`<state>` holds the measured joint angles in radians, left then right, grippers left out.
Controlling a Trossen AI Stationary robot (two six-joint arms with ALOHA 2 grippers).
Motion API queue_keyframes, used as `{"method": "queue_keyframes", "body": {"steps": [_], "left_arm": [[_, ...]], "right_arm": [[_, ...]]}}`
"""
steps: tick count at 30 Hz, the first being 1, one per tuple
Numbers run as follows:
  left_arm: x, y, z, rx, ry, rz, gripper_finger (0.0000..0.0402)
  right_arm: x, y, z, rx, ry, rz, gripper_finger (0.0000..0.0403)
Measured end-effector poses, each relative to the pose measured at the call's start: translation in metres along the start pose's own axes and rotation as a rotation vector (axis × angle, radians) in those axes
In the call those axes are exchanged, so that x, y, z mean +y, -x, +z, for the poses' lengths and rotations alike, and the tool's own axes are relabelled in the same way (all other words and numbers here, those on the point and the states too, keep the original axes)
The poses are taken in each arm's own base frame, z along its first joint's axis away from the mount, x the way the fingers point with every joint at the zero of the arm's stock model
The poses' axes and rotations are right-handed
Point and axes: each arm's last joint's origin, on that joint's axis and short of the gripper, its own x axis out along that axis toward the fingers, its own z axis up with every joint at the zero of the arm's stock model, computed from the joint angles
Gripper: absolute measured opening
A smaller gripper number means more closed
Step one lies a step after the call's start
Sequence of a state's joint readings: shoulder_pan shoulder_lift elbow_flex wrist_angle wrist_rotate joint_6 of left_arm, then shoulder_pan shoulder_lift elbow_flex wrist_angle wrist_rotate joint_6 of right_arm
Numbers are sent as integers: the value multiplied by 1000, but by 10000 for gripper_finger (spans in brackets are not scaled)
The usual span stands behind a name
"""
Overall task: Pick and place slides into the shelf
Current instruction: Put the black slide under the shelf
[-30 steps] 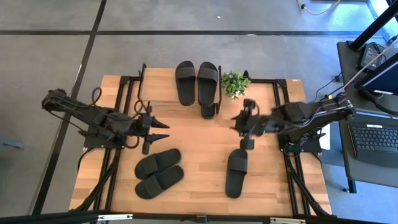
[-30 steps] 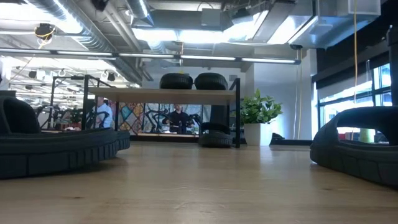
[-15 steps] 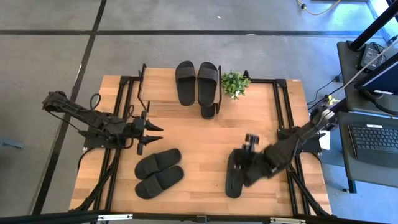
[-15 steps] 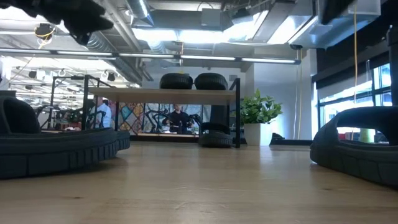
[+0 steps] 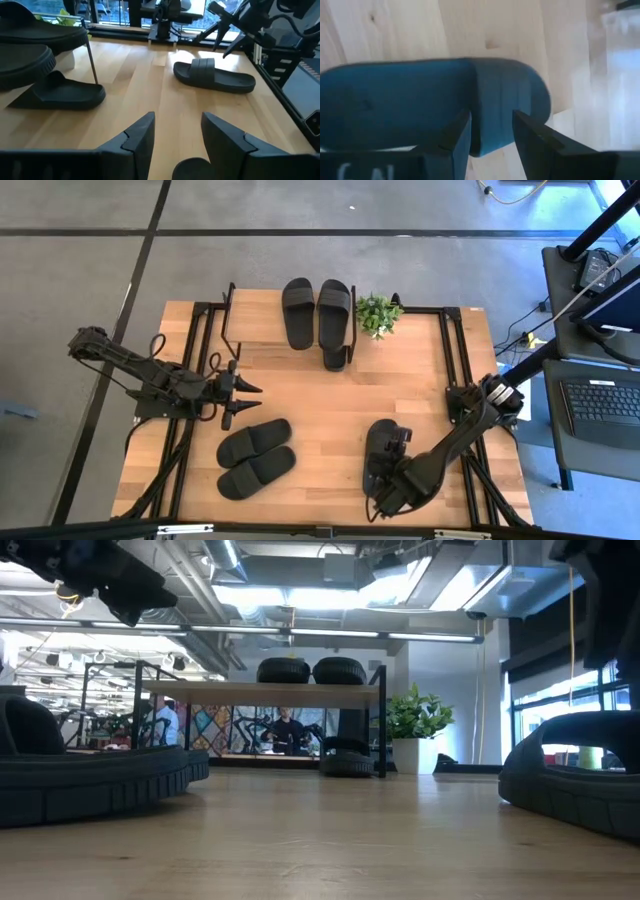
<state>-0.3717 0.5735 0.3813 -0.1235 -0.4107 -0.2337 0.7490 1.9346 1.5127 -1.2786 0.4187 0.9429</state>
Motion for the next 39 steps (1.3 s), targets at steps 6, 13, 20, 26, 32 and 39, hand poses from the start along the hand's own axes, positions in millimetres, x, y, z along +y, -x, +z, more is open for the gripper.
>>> {"method": "queue_keyframes", "body": {"steps": [6, 13, 20, 26, 32, 39], "left_arm": [[0, 0, 0, 0, 0, 0, 153], [0, 0, 0, 1, 0, -1, 153], [0, 0, 0, 2, -1, -7, 153], [0, 0, 0, 3, -1, -8, 153], [0, 0, 0, 3, -1, -8, 153], [0, 0, -1, 6, -2, -7, 153]], "right_arm": [[4, -7, -1, 16, -35, -19, 146], [6, -8, 0, 12, -42, -12, 146], [7, -9, 0, 11, -40, -12, 146], [7, -9, 0, 7, -42, -7, 146], [9, -12, 0, 13, -35, -16, 145], [13, -18, 0, 20, -27, -27, 146]]}}
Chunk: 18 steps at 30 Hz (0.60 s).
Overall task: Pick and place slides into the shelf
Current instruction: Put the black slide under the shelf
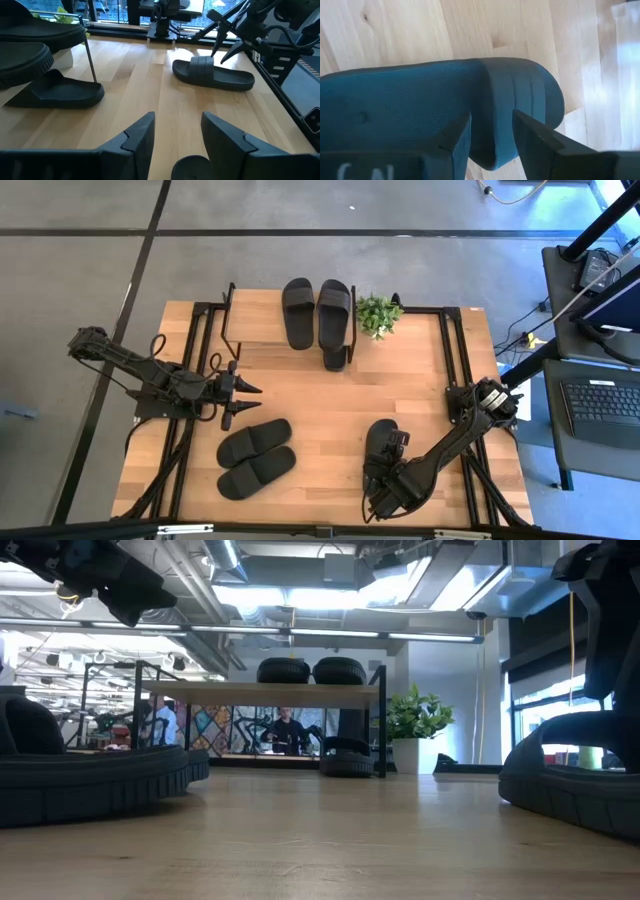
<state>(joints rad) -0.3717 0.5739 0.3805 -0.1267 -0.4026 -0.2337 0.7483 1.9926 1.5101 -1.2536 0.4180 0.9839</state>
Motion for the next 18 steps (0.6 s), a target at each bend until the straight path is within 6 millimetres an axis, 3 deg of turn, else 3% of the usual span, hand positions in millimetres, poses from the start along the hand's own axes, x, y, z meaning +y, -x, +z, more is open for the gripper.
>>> {"method": "queue_keyframes", "body": {"steps": [10, 18], "left_arm": [[0, 0, 0, 1, 0, 0, 153], [0, 0, 0, 1, 0, 1, 153]], "right_arm": [[-5, -22, -6, 35, -21, -48, 145], [-8, -26, -2, 40, -4, -45, 145]]}}
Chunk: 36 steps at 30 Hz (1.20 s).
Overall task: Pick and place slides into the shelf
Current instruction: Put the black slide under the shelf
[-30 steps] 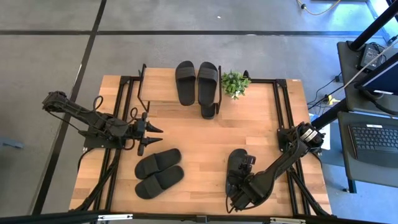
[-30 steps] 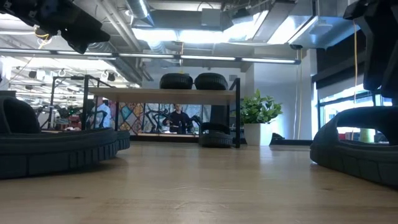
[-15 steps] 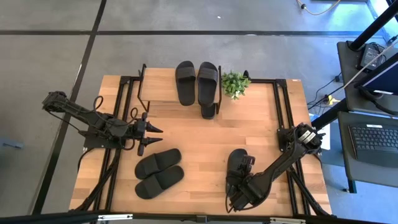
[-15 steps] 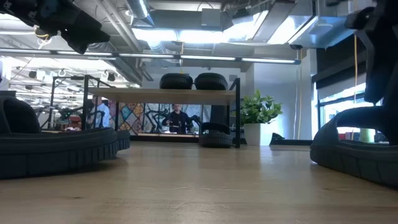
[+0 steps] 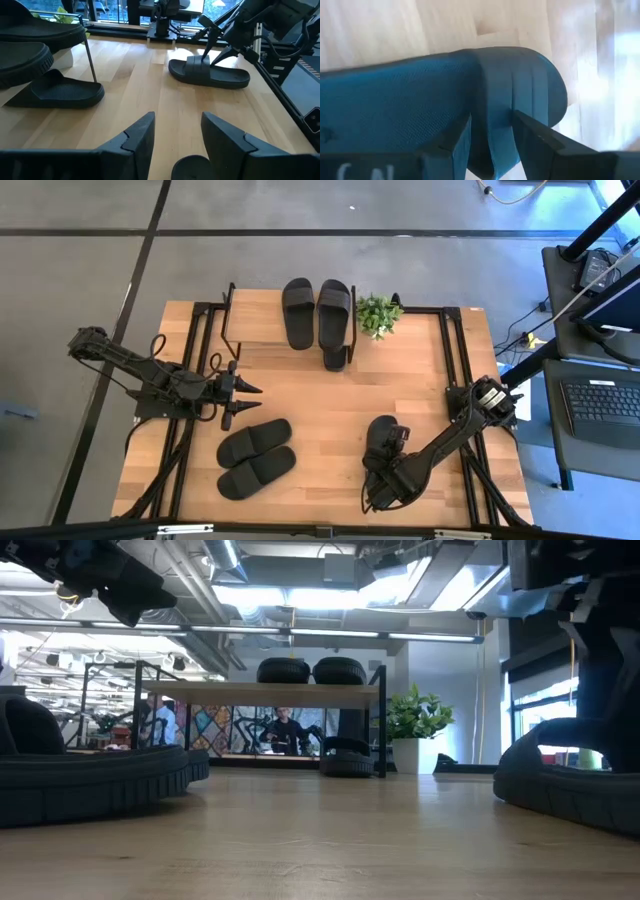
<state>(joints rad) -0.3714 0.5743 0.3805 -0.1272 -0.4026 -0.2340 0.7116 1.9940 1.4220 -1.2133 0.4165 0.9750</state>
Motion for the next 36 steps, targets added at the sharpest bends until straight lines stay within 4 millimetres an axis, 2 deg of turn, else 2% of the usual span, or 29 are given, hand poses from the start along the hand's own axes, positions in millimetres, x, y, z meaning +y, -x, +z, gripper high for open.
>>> {"method": "queue_keyframes", "body": {"steps": [12, 26, 31, 36], "left_arm": [[0, 0, 0, 5, -3, 1, 153], [0, 0, -2, 20, -9, 5, 153], [0, 0, -2, 20, -9, 5, 153], [0, 0, -2, 20, -9, 5, 153]], "right_arm": [[-1, 0, 0, 14, 94, 0, 145], [-17, -12, 12, -10, 100, -112, 143], [-22, -27, 9, 16, 141, -137, 118], [-25, -29, 11, 26, 134, -144, 57]]}}
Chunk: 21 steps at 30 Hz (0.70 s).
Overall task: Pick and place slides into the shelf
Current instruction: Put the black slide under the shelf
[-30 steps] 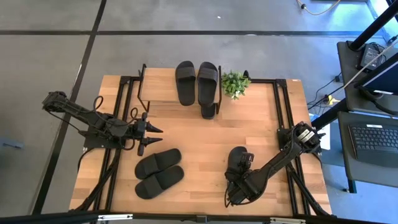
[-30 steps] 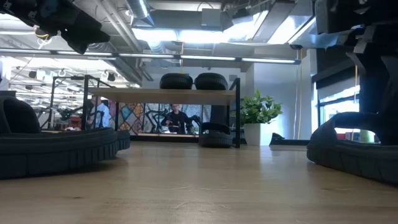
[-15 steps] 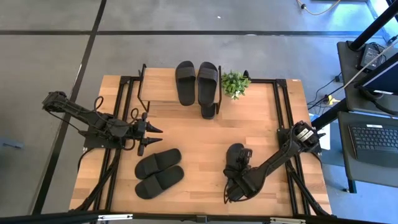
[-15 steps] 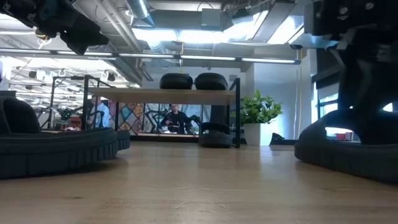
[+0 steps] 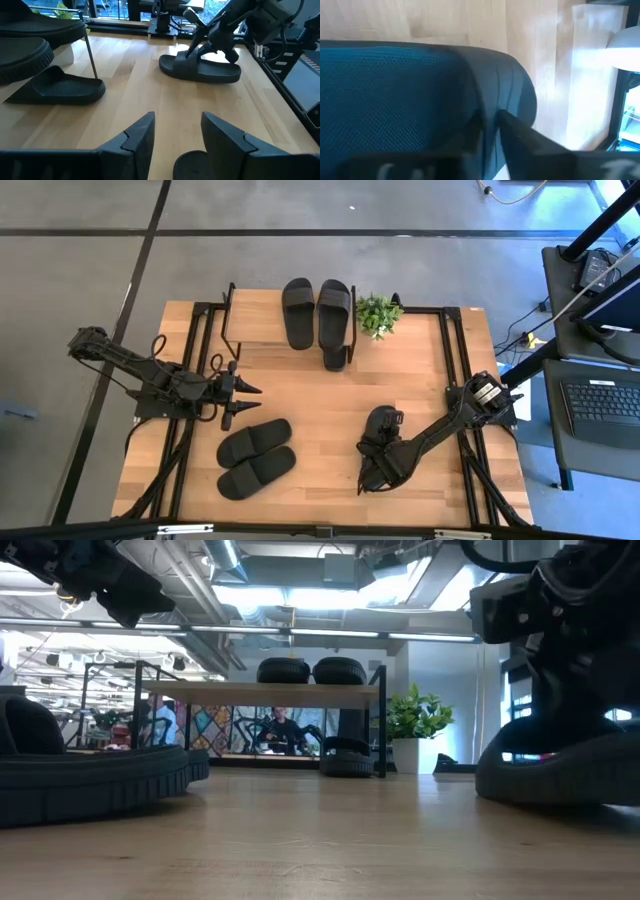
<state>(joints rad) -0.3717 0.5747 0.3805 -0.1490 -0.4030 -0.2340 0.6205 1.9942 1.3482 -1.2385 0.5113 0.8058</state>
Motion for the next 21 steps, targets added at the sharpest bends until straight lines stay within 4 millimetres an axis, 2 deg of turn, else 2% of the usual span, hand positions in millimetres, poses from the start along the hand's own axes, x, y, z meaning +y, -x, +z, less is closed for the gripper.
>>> {"method": "queue_keyframes", "body": {"steps": [3, 10, 14, 21], "left_arm": [[0, 0, 0, 0, 0, 0, 153], [-1, 0, 4, -34, 15, -7, 153], [-2, 1, 11, -104, 45, -24, 153], [-4, 2, 18, -176, 78, -44, 153]], "right_arm": [[-1, 3, 2, -5, -4, 7, 16], [-18, 23, 20, 13, -37, 20, 12], [-43, 38, 34, -28, -3, 30, 12], [-112, 59, 44, -143, 22, 37, 12]]}}
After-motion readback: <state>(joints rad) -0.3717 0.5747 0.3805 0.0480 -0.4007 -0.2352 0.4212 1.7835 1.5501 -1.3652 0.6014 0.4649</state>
